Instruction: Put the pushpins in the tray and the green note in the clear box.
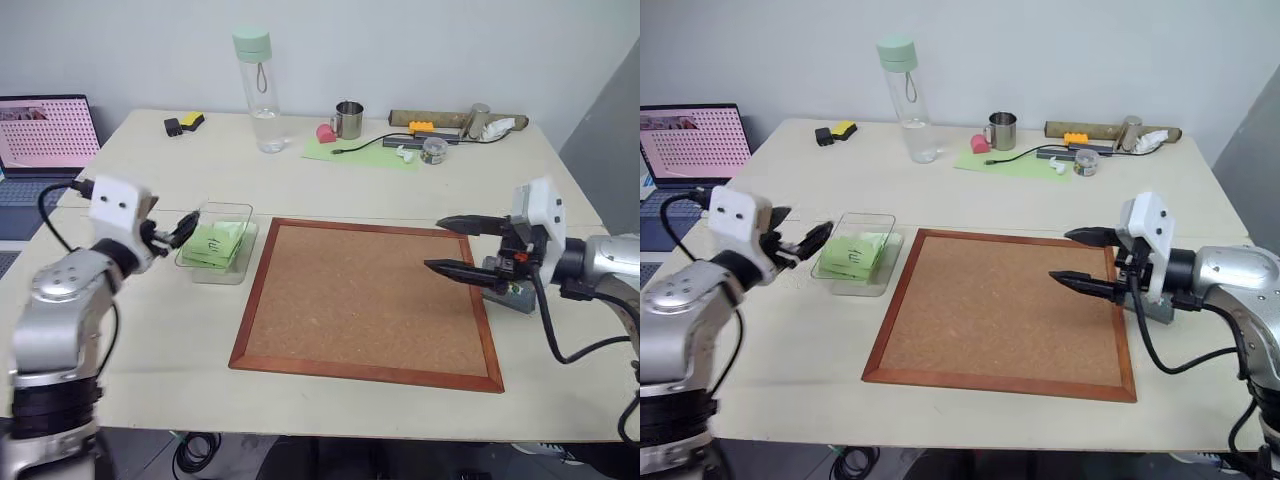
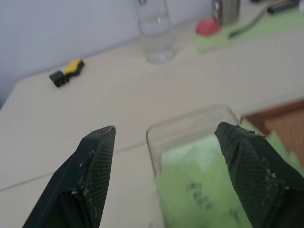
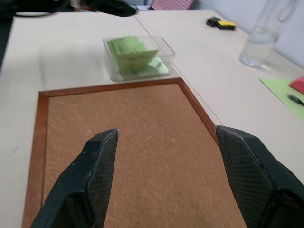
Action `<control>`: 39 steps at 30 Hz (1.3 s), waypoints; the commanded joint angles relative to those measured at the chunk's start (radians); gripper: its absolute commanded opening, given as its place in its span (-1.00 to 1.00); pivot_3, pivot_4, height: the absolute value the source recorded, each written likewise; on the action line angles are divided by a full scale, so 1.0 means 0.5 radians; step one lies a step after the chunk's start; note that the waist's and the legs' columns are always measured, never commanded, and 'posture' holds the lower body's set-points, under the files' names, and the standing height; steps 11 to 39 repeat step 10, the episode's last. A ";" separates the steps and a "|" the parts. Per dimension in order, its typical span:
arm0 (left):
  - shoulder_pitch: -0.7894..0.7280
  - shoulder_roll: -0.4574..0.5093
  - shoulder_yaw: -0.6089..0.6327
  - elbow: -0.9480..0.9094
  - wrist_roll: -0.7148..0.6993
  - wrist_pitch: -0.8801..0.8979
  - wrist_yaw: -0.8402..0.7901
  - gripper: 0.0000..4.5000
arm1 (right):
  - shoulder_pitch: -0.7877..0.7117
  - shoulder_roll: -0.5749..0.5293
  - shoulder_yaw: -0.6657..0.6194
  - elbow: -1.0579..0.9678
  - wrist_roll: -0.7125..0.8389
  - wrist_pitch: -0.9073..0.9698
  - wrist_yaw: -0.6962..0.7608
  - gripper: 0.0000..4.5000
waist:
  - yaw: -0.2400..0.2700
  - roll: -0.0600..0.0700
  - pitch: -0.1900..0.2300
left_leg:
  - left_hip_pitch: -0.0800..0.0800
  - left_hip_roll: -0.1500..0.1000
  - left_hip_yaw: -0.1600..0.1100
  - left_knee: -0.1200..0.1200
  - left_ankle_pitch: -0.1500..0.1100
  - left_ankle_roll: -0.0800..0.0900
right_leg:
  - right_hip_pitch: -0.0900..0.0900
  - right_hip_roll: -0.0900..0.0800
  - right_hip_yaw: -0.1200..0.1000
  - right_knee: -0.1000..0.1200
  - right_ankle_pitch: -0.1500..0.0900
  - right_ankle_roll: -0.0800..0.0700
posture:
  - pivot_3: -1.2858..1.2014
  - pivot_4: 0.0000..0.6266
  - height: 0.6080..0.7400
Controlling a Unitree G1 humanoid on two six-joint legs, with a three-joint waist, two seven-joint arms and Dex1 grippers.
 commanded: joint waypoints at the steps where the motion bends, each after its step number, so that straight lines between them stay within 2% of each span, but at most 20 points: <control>1: 0.170 0.218 0.226 0.155 -0.082 -0.212 -0.438 0.59 | 0.207 -0.136 -0.191 0.071 -0.169 -0.202 0.089 0.51 | 0.002 0.000 0.000 | -0.001 0.000 0.001 0.000 0.000 0.000 | -0.001 0.000 0.001 0.000 0.000 0.000 | 0.03 -0.52 1.00; 5: 0.291 0.291 0.326 0.324 -0.086 -0.326 -0.593 0.59 | 0.386 -0.262 -0.318 0.288 -0.336 -0.429 0.189 0.51 | 0.007 0.002 0.001 | -0.001 0.000 0.002 0.000 -0.004 0.007 | 0.000 -0.002 0.000 0.000 0.001 -0.001 | 0.03 -0.52 1.00; 9: 0.334 0.309 0.372 0.423 -0.093 -0.405 -0.701 0.59 | 0.440 -0.329 -0.394 0.430 -0.334 -0.472 0.289 0.51 | 0.003 0.002 0.001 | 0.001 0.002 0.002 0.000 -0.004 0.009 | 0.001 -0.002 -0.001 0.001 0.003 -0.004 | 0.03 -0.52 1.00; 39: 0.336 0.313 0.374 0.448 -0.089 -0.425 -0.717 0.59 | 0.444 -0.335 -0.395 0.438 -0.337 -0.477 0.299 0.51 | 0.003 0.002 0.001 | 0.001 0.002 0.002 0.000 -0.004 0.009 | 0.001 -0.002 -0.002 0.002 0.003 -0.005 | 0.03 -0.52 1.00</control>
